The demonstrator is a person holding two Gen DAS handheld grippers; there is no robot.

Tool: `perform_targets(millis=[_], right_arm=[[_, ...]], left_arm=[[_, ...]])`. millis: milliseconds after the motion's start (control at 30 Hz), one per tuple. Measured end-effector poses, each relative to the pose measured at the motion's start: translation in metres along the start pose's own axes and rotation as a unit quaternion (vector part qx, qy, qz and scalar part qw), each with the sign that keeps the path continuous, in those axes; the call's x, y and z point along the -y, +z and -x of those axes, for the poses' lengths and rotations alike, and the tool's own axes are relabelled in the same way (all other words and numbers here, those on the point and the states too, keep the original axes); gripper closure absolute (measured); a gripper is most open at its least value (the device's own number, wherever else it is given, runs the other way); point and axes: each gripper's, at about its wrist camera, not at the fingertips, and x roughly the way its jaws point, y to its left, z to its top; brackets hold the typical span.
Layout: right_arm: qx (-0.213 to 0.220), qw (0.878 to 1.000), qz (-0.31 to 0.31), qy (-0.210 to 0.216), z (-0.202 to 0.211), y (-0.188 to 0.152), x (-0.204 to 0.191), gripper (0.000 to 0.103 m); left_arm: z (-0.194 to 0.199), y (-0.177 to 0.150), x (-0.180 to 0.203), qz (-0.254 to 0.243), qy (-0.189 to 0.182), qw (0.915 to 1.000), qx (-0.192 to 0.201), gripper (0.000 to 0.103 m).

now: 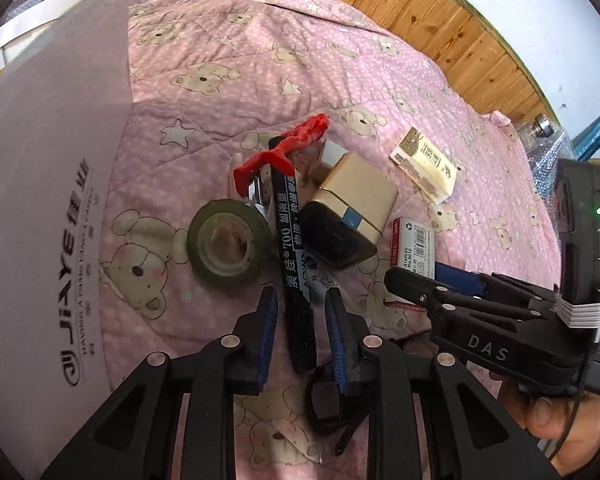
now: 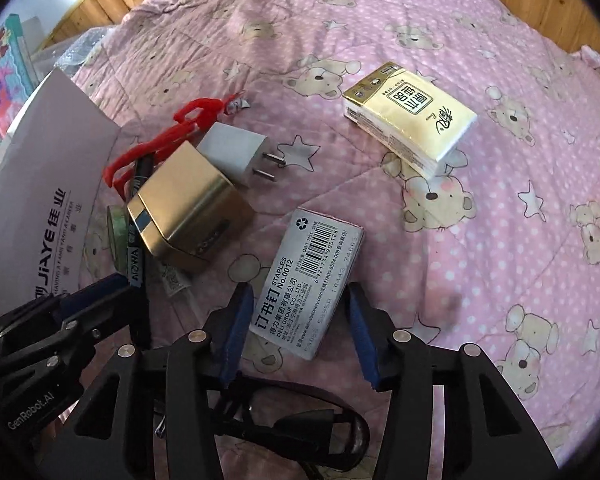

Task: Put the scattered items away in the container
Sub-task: 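Lift the staples box with the right tool while the left tool lifts the black marker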

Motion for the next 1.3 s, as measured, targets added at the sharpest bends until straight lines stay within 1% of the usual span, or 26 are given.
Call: perform_targets(millis=[67,100,133,167,200,267,367,400,467,500,533,567,600,633,667,700,733,867,1067,1200,1300], right_arm=[[0.011,0.999,0.028,-0.025,-0.004,0.000,-0.012,0.043],[0.018,0.998,0.040,-0.040,-0.006,-0.001,-0.018,0.043],[0.021,0.998,0.043,-0.047,-0.005,-0.004,-0.018,0.046],[0.023,0.998,0.036,-0.039,-0.001,-0.006,-0.015,0.060],[0.024,0.999,0.024,-0.025,0.003,-0.007,-0.010,0.061],[0.029,1.000,0.004,0.000,0.014,-0.009,-0.002,0.061],[0.024,1.000,0.000,0.002,0.015,-0.012,0.003,0.061],[0.022,1.000,0.000,0.002,0.015,-0.013,0.005,0.060],[0.010,1.000,0.005,-0.007,0.004,-0.014,0.004,0.055],[0.024,1.000,0.015,-0.013,0.005,-0.015,0.001,0.050],[0.030,0.999,0.019,-0.018,0.005,-0.016,-0.001,0.045],[0.032,0.999,0.021,-0.021,0.004,-0.017,-0.002,0.044],[0.034,0.999,0.018,-0.023,0.004,-0.017,-0.002,0.045],[0.037,0.999,0.015,-0.023,0.005,-0.017,-0.002,0.053],[0.038,0.999,0.006,-0.013,0.006,-0.017,0.002,0.063],[0.038,0.999,-0.005,0.000,0.008,-0.017,0.006,0.063],[0.043,0.999,-0.010,0.004,0.012,-0.018,0.008,0.063],[0.057,0.998,-0.014,0.014,0.026,-0.019,0.011,0.064],[0.061,0.998,-0.008,0.025,0.031,-0.018,0.001,0.064],[0.064,0.997,-0.003,0.034,0.040,-0.025,-0.003,0.063],[0.059,0.998,-0.004,0.032,0.038,-0.029,-0.002,0.063]], left_arm=[[-0.009,0.001,0.001,-0.001,0.005,0.9999,-0.010,0.077],[-0.013,0.002,0.001,-0.001,0.006,0.9999,-0.014,0.077],[-0.014,0.002,0.001,0.000,0.004,0.9999,-0.010,0.077],[-0.014,0.002,0.000,0.001,0.002,1.0000,-0.006,0.078],[-0.013,0.002,-0.002,0.001,0.002,1.0000,-0.006,0.085],[-0.011,0.001,-0.004,0.002,0.003,1.0000,-0.004,0.086],[0.000,-0.002,-0.003,-0.002,-0.003,1.0000,0.003,0.086],[0.000,-0.003,-0.002,-0.005,0.000,1.0000,0.001,0.086],[-0.008,-0.005,-0.002,-0.002,0.007,0.9999,-0.013,0.086],[-0.012,-0.005,-0.001,-0.002,0.009,0.9998,-0.016,0.084],[-0.015,-0.005,0.000,-0.002,0.010,0.9998,-0.018,0.079],[-0.015,-0.004,0.002,-0.004,0.008,0.9999,-0.013,0.076],[-0.016,-0.003,0.003,-0.003,0.006,0.9999,-0.010,0.074],[-0.017,-0.002,0.003,-0.002,0.004,1.0000,-0.007,0.075],[-0.017,-0.002,0.003,-0.002,0.004,1.0000,-0.006,0.077],[-0.016,-0.002,0.003,-0.005,0.007,1.0000,-0.005,0.086],[-0.014,-0.003,0.003,-0.007,0.009,0.9999,-0.003,0.087],[-0.003,-0.006,0.004,-0.010,0.009,0.9999,0.006,0.087],[0.008,-0.013,0.009,-0.010,0.016,0.9998,0.010,0.087],[0.014,-0.017,0.014,-0.009,0.018,0.9998,0.008,0.087],[0.017,-0.022,0.012,-0.003,0.018,0.9998,0.000,0.087]])
